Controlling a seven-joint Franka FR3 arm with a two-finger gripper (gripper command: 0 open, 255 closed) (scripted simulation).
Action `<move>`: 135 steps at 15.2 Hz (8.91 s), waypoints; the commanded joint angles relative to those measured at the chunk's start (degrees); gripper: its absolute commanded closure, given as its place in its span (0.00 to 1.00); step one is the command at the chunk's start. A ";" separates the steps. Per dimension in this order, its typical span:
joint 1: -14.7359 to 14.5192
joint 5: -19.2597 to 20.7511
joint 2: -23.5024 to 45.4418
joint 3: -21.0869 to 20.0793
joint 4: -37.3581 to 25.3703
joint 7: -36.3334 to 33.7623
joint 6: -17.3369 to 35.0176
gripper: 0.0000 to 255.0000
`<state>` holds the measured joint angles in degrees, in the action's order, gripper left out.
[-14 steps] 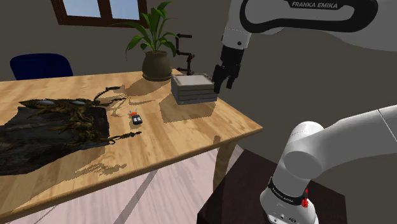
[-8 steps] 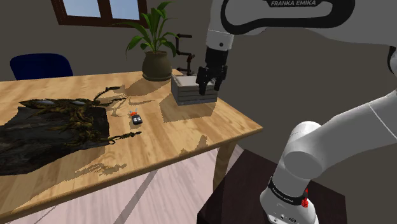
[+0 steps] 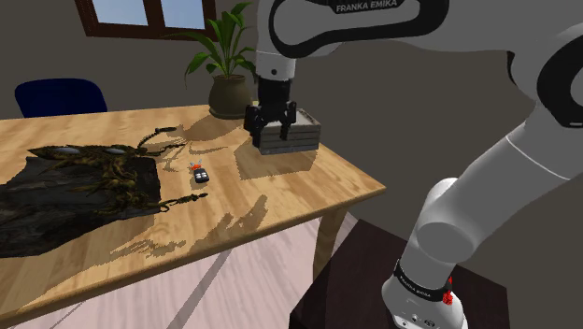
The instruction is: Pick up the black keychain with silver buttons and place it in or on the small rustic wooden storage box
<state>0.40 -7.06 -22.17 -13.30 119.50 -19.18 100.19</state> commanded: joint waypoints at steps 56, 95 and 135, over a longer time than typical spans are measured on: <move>-6.40 10.81 39.87 -8.51 -46.21 -22.52 -11.87 1.00; 13.64 6.02 25.42 2.35 -43.11 7.25 -23.25 1.00; 15.77 5.78 23.28 4.20 -35.75 11.29 -18.08 0.00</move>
<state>16.17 -1.28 1.09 -9.09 83.96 -7.88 82.30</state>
